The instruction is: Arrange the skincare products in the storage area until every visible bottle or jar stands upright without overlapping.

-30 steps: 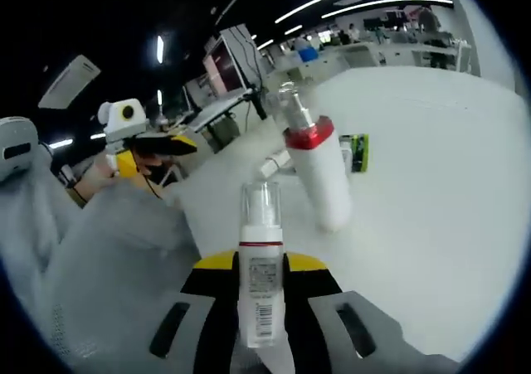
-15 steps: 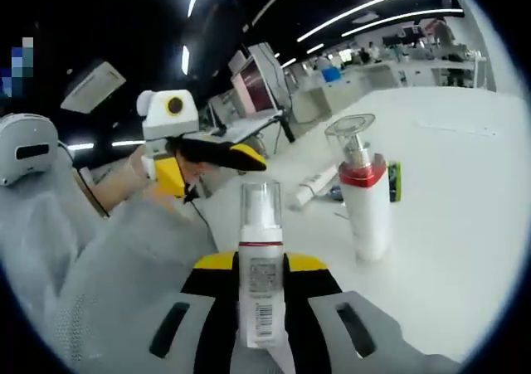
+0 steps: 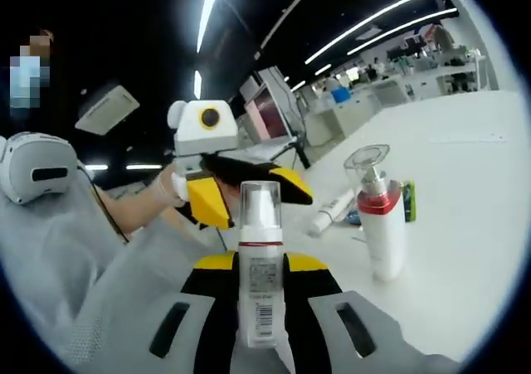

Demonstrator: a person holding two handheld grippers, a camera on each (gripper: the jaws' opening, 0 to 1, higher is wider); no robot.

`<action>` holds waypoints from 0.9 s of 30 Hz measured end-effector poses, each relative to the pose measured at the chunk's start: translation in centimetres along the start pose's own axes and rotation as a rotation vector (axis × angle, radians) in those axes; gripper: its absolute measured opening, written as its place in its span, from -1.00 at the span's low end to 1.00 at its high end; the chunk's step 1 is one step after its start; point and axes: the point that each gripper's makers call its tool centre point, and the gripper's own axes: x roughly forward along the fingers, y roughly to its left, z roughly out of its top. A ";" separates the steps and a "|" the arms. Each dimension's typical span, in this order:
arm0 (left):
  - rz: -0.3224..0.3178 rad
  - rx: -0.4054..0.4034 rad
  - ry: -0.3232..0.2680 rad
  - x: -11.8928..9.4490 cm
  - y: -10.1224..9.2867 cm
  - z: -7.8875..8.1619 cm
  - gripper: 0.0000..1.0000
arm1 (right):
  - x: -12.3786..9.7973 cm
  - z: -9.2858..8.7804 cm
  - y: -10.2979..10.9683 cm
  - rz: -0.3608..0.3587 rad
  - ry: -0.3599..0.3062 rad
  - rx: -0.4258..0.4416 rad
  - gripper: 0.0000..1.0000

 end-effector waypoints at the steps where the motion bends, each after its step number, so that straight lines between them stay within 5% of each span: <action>1: -0.006 -0.011 -0.010 0.2 0.1 0.1 -0.33 | 0.0 0.2 0.1 0.002 -0.011 -0.004 -0.61; 13: -0.037 -0.032 -0.040 0.7 -1.1 -0.3 -0.54 | 0.4 0.0 -0.7 -0.004 -0.032 0.033 -0.61; 19: -0.021 0.006 0.045 0.6 -0.1 -2.3 -0.55 | 1.2 -2.0 -1.7 -0.054 0.099 -0.039 -0.61; 27: 0.033 0.103 0.044 0.5 1.0 -2.4 -0.60 | 2.0 -2.2 -3.4 -0.138 0.175 -0.142 -0.58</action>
